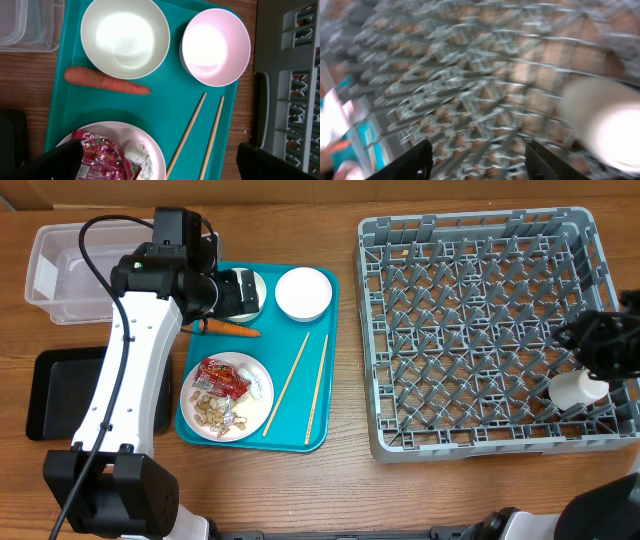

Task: Sort waste into correct bins and load items into the dishwasher
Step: 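Raise the right gripper and move it over the rack center, then reach the left gripper to the pink bowl and grasp its rim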

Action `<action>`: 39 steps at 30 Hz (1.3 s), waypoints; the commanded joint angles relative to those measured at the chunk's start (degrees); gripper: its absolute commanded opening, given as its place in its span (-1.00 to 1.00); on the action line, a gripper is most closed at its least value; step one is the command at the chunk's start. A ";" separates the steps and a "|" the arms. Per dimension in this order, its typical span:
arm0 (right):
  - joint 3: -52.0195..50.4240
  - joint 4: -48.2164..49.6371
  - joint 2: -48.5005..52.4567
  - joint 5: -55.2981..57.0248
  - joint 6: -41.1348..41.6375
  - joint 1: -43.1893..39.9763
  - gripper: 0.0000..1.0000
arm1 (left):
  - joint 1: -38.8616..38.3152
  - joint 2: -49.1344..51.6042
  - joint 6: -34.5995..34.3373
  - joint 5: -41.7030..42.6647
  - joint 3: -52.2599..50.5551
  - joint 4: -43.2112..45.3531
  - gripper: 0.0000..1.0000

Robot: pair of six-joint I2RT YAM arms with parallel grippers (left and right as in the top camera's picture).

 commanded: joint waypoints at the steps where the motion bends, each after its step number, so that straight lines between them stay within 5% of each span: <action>1: -0.11 0.35 -2.89 -6.29 -4.35 6.16 0.26 | -0.37 -0.96 -0.79 -0.70 0.81 0.20 1.00; 19: -0.13 5.81 -2.93 0.00 -2.49 37.99 0.34 | -0.37 -0.96 -0.83 -7.26 0.81 -1.68 1.00; 30: -0.24 5.22 -2.64 9.62 2.51 41.09 0.36 | -4.74 4.00 2.27 -19.61 0.81 12.26 1.00; 39: -0.24 5.25 -2.64 9.64 2.51 41.09 0.36 | -10.32 13.18 2.23 -15.63 0.81 17.88 1.00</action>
